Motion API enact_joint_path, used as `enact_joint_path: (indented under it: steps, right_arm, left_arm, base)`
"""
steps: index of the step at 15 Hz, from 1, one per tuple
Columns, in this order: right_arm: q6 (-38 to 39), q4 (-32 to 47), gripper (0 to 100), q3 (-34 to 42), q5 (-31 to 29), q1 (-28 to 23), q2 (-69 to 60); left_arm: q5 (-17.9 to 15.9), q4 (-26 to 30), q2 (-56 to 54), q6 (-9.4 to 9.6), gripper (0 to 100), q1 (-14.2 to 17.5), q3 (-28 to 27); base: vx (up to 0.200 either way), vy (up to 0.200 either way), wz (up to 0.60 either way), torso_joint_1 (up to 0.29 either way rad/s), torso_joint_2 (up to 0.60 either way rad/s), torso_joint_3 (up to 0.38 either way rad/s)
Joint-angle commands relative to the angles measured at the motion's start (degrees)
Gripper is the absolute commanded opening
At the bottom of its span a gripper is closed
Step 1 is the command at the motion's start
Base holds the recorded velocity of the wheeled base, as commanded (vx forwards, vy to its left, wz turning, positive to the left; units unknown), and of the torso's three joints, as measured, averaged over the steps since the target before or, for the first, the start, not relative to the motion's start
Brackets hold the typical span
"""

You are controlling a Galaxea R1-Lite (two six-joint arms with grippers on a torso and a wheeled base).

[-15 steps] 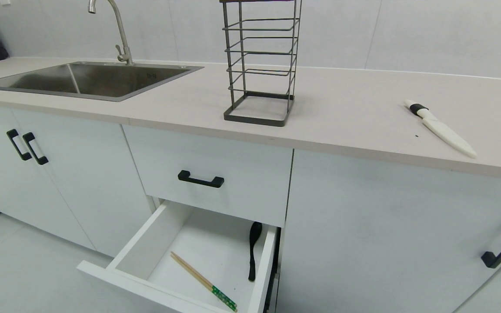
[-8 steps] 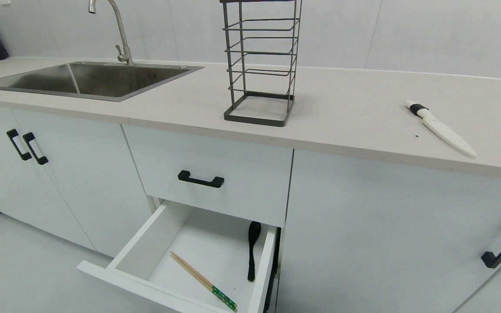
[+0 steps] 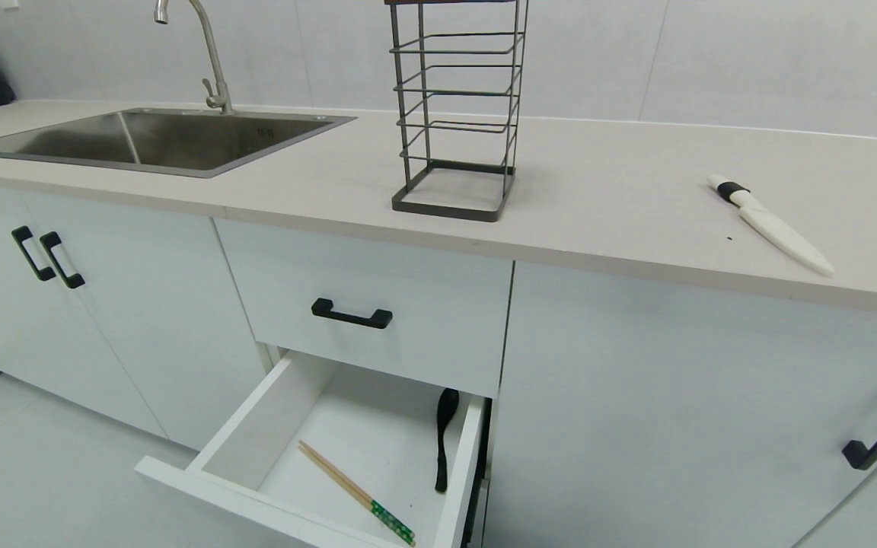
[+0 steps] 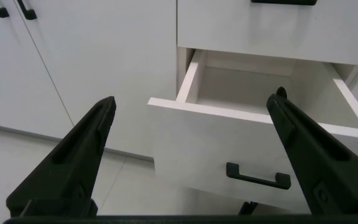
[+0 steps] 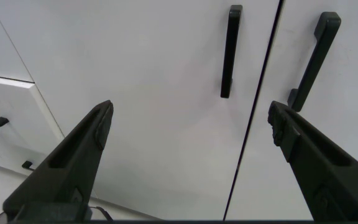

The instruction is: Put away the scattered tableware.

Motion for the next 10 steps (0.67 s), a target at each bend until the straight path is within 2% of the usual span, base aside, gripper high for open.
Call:
enact_joint_path:
  steps: [1,2,3,4,5,6,7,9,10]
  right_arm:
    - [-0.22,0.73,100,0.07,-3.57,-0.44,-1.4]
    - [0.13,1.69,100,0.07,-8.58,-0.44,-1.4]
    - [0.92,3.54,100,0.07,-11.13,-0.53,-1.4]
    - [5.06,4.16,100,-0.01,-12.71,-0.44,-1.4]
    - [5.93,4.16,100,-0.01,-12.71,-0.44,-1.4]
    - [5.58,4.16,100,-0.1,-12.71,-0.44,-1.4]
    - [5.58,4.16,100,-0.1,-12.71,-0.44,-1.4]
    - [5.58,4.16,100,-0.1,-12.71,-0.44,-1.4]
    - [5.58,4.16,100,-0.1,-12.71,-0.44,-1.4]
  left_arm:
    - [0.19,-0.11,0.07,-0.48,100,0.09,0.0]
    - [0.28,-0.2,0.07,-0.48,100,0.09,0.0]
    - [0.19,-1.07,0.07,-0.48,100,0.09,0.0]
    - [-0.34,-9.25,0.42,-1.79,100,0.18,-6.77]
    - [-0.52,-10.48,3.85,-1.88,100,0.97,-14.33]
    - [-0.87,-8.19,5.79,-1.79,100,0.97,-19.25]
    - [-2.01,-4.59,6.23,-2.15,100,0.62,-21.01]
    - [-5.09,1.03,5.52,-2.23,100,0.0,-19.95]
    - [-6.4,2.09,5.43,-2.15,100,0.0,-18.81]
  base:
    - [0.0,0.0,0.0,0.0,0.0,0.0]
    - [0.0,0.0,0.0,0.0,0.0,0.0]
    - [0.0,0.0,0.0,0.0,0.0,0.0]
    - [0.0,0.0,0.0,0.0,0.0,0.0]
    - [0.0,0.0,0.0,0.0,0.0,0.0]
    - [0.0,0.0,0.0,0.0,0.0,0.0]
    - [0.0,0.0,0.0,0.0,0.0,0.0]
    - [0.0,0.0,0.0,0.0,0.0,0.0]
    - [0.0,0.0,0.0,0.0,0.0,0.0]
